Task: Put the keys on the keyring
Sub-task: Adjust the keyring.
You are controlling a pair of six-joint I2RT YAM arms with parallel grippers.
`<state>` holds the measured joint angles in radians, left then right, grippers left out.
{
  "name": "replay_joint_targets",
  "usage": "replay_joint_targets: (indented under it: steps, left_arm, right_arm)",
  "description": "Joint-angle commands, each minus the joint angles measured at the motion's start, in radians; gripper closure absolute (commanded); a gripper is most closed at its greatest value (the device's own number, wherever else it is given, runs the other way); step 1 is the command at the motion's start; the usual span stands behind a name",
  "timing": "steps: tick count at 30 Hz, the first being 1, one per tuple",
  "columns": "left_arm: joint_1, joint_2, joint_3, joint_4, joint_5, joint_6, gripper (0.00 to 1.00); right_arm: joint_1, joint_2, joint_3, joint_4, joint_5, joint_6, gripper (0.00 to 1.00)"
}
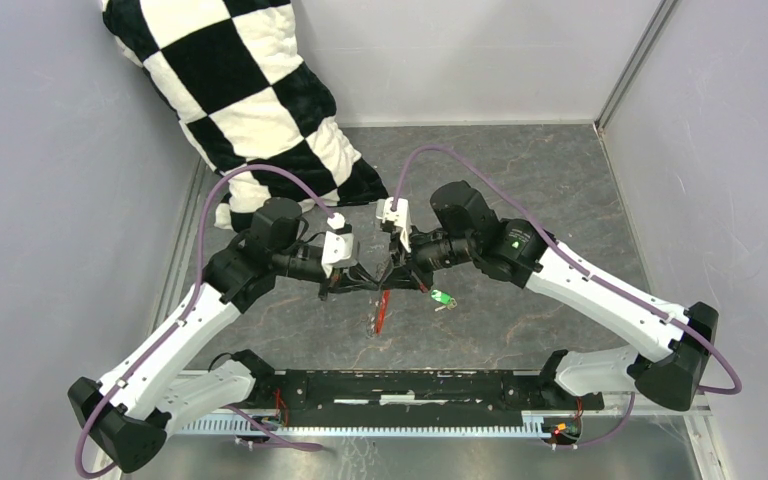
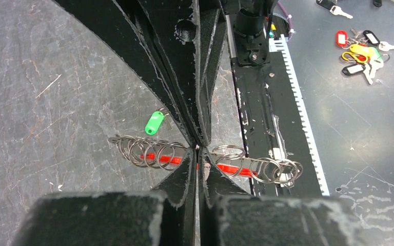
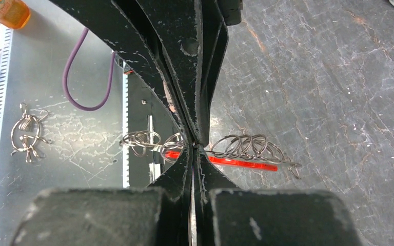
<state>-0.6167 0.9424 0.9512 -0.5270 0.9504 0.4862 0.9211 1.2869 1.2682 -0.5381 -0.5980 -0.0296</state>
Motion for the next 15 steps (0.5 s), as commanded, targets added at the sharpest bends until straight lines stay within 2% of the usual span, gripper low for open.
replay_joint_targets:
  steps: [1,3,4,5,8,12,15]
  left_arm:
    - [-0.005,0.006,0.045,-0.030,0.105,0.069,0.98]
    - [-0.005,0.009,0.042,-0.038,0.107,0.083,0.98]
    - [-0.005,0.013,0.041,-0.038,0.112,0.087,0.98]
    - [-0.005,0.017,0.041,-0.030,0.119,0.085,0.98]
    - [0.000,0.010,0.035,0.055,0.154,0.012,0.98]
    - [0.018,-0.049,-0.042,0.354,0.235,-0.248,0.98]
    - [0.020,-0.056,-0.062,0.557,0.265,-0.426,0.98]
  right_arm:
    - [0.000,-0.004,0.052,0.071,0.007,0.012,0.99]
    - [-0.001,-0.010,0.054,0.085,-0.001,0.025,0.98]
    - [-0.001,-0.014,0.054,0.097,-0.005,0.028,0.93]
    - [-0.001,-0.020,0.053,0.110,-0.008,0.048,0.84]
    - [-0.005,-0.061,0.030,0.168,-0.005,0.095,0.72]
    - [-0.040,-0.194,-0.104,0.337,-0.002,0.170,0.61]
    - [-0.080,-0.300,-0.229,0.480,-0.016,0.254,0.59]
